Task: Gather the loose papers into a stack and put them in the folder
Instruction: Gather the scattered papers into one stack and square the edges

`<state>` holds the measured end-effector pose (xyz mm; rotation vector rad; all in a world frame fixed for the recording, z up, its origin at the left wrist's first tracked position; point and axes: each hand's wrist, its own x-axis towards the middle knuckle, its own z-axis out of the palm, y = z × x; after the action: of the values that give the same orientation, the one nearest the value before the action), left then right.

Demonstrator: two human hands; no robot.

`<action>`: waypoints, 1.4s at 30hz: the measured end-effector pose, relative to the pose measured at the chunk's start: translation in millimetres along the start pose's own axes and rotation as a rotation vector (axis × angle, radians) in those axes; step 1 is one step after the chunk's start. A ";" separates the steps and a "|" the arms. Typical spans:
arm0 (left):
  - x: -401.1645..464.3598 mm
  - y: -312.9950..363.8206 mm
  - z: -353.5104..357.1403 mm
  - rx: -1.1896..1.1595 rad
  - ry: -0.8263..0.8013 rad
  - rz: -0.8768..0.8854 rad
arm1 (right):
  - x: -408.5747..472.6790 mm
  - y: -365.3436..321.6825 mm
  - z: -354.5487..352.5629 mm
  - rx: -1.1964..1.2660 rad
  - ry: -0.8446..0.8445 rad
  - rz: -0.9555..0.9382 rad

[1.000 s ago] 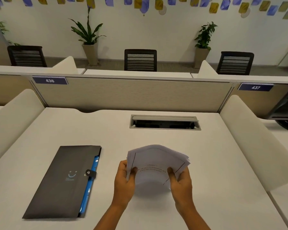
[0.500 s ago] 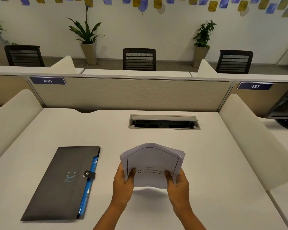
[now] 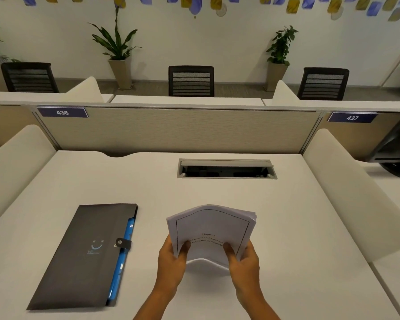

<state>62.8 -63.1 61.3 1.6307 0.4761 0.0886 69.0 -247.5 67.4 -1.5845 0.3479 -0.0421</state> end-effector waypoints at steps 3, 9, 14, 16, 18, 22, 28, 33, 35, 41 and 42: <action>-0.9 7.8 -3.3 -0.022 0.005 0.012 | 1.8 0.8 -2.8 0.009 0.009 -0.013; -5.5 -8.6 -7.0 0.027 -0.028 -0.021 | -7.5 11.8 -9.2 -0.040 0.002 -0.005; -7.5 -7.0 -3.9 0.027 -0.032 -0.055 | -7.4 17.3 -6.5 -0.037 -0.007 0.018; -6.1 -3.3 -2.4 0.022 -0.017 -0.046 | -6.3 13.3 -4.5 -0.040 -0.025 0.008; -4.8 1.8 -3.2 0.025 -0.004 -0.031 | -4.9 8.3 -4.4 -0.028 -0.020 0.001; -5.7 4.5 -5.7 0.032 0.000 -0.016 | -4.2 8.0 -8.6 -0.019 0.004 -0.013; -18.0 -21.3 -7.3 0.031 -0.014 -0.102 | -12.4 26.4 -10.8 -0.072 -0.048 0.051; -15.1 -17.2 -8.2 0.058 0.005 -0.103 | -8.4 23.3 -6.3 -0.059 -0.044 0.074; -11.9 -11.2 -7.3 0.069 0.016 -0.082 | -4.8 17.1 -4.4 -0.052 -0.033 0.065; -10.8 -15.6 -9.1 0.092 -0.026 -0.059 | -4.2 19.0 -7.0 -0.078 -0.046 0.041; -12.2 -20.0 -10.1 0.098 -0.055 -0.076 | -5.2 23.1 -7.6 -0.087 -0.056 0.053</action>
<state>43.3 -57.2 46.0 1.7048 0.5068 -0.0371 57.8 -253.6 46.1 -1.6584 0.3515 0.0592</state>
